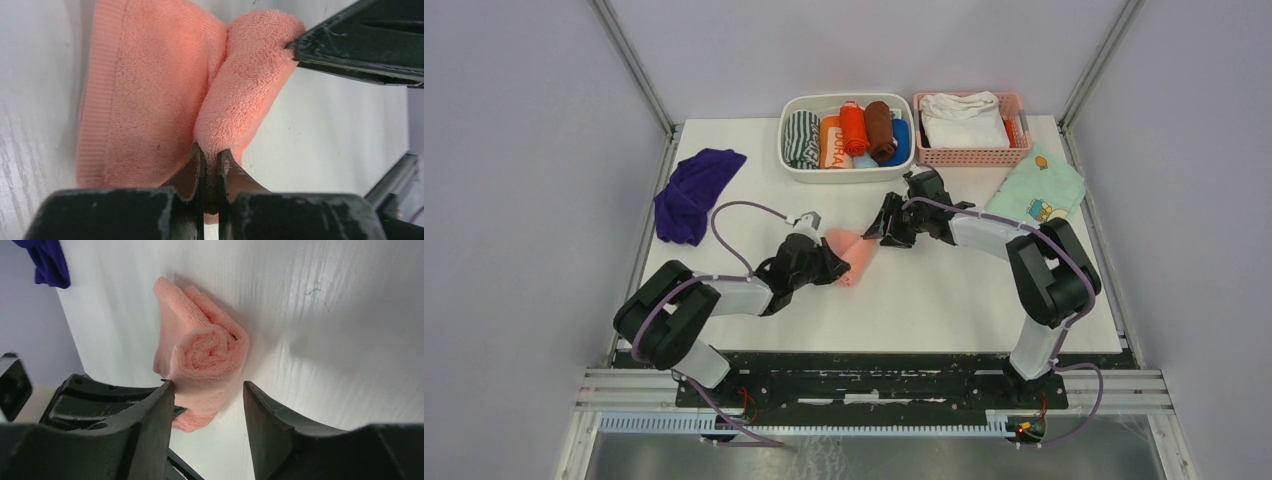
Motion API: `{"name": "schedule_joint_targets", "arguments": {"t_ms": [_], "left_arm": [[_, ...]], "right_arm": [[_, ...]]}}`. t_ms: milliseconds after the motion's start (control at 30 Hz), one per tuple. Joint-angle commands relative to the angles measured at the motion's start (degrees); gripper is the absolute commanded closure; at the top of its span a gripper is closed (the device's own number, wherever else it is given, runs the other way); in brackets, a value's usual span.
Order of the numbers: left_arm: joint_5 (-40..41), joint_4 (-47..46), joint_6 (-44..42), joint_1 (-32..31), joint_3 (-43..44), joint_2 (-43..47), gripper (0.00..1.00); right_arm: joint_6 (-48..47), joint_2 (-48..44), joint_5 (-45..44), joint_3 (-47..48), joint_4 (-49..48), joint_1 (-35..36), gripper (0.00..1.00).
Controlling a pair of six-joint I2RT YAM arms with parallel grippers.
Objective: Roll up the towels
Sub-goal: Roll the towel at the center of the board.
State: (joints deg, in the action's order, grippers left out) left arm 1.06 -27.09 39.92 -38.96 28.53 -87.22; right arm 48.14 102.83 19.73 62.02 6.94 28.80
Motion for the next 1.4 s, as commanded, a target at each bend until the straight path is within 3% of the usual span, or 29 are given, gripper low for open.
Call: {"name": "schedule_joint_targets", "arguments": {"t_ms": [0,267,533,700,833,1067,1233,1367], "left_arm": [[-11.1,-6.9,9.4,5.6,-4.4,-3.6,0.97],[-15.0,-10.1,14.0,9.0,-6.2,-6.8,0.97],[-15.9,-5.5,14.4,9.8,-4.2,-9.1,0.97],[-15.3,0.3,12.0,9.9,-1.8,-9.3,0.95],[-12.4,6.1,8.7,9.2,0.1,-6.5,0.76],[3.5,20.2,0.6,-0.7,7.3,1.9,0.44],[24.1,28.3,-4.5,-11.1,12.9,5.1,0.30],[40.4,32.2,-7.8,-20.2,17.5,4.0,0.26]], "right_arm": [[2.6,-0.1,6.2,-2.4,-12.0,-0.7,0.39],[6.1,5.9,10.7,-4.4,-20.9,-0.7,0.32],[9.6,11.7,12.8,-5.7,-27.5,-0.7,0.35],[8.8,14.0,13.1,-4.8,-27.3,-0.5,0.48],[6.7,12.2,10.4,-4.5,-23.0,-0.4,0.67],[-0.4,5.5,-2.8,1.0,-0.1,1.5,0.98],[-0.2,3.2,-9.8,4.6,10.1,3.1,1.00],[0.6,3.4,-12.0,7.2,14.6,3.7,1.00]]}}
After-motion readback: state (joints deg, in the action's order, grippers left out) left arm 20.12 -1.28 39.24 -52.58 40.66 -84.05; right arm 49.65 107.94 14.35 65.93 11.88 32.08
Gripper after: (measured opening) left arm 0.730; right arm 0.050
